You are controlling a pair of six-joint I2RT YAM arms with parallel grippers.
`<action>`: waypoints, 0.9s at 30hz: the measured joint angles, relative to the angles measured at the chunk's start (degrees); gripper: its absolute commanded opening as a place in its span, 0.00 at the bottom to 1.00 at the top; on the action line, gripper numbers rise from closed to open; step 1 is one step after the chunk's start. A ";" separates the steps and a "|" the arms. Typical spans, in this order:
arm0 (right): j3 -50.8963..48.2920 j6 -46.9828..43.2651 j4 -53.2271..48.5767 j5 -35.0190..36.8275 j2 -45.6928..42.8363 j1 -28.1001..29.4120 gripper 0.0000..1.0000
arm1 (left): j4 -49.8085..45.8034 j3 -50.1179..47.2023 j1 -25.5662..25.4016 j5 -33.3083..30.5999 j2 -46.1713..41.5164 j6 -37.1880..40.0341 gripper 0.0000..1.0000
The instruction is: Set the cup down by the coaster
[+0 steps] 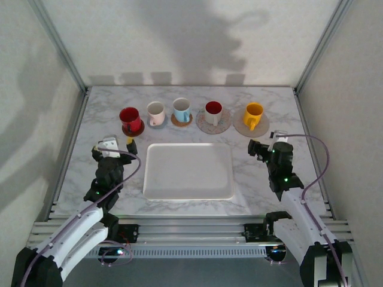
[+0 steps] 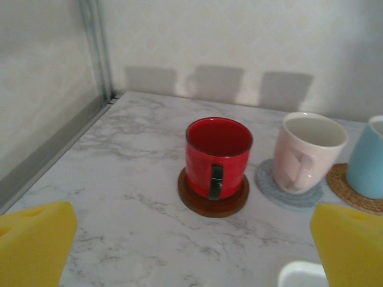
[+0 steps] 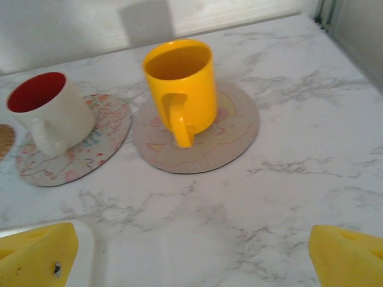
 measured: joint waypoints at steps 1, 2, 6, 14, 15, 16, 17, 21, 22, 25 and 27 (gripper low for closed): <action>-1.79 -0.31 2.05 0.87 -0.13 0.00 0.99 | 1.20 -0.44 0.55 -0.42 0.59 -0.20 1.00; -3.30 -0.48 3.85 1.44 -0.07 0.00 0.99 | 2.45 -0.94 0.96 -0.74 1.03 -0.33 1.00; -7.93 -1.16 9.11 3.87 1.97 0.00 0.99 | 7.15 -3.58 3.13 -2.08 3.67 -1.18 1.00; -10.19 -2.80 18.05 9.73 5.92 0.00 0.99 | 14.45 -5.33 6.10 -2.21 11.41 -3.61 1.00; -10.45 -2.91 19.12 10.16 6.84 0.00 0.99 | 15.37 -5.53 6.49 -2.23 12.50 -3.65 1.00; -10.60 -3.08 20.00 10.45 7.63 0.00 0.99 | 16.13 -5.68 6.86 -2.19 13.35 -3.67 1.00; -10.71 -3.28 20.94 10.58 8.68 0.00 0.99 | 16.94 -5.86 7.34 -2.12 14.32 -3.67 1.00; -10.84 -4.13 25.00 11.67 13.55 0.00 0.99 | 20.87 -6.73 9.49 -1.46 17.81 -3.61 1.00; -10.84 -4.28 25.97 11.87 14.58 0.00 0.99 | 21.88 -6.93 9.97 -0.98 18.58 -3.58 1.00; -10.80 -4.55 28.81 12.00 17.53 0.00 0.99 | 24.96 -7.13 11.65 1.11 21.88 -3.23 1.00; -10.58 -4.85 30.40 12.00 19.58 0.00 0.99 | 26.43 -7.10 12.68 2.54 24.30 -2.93 1.00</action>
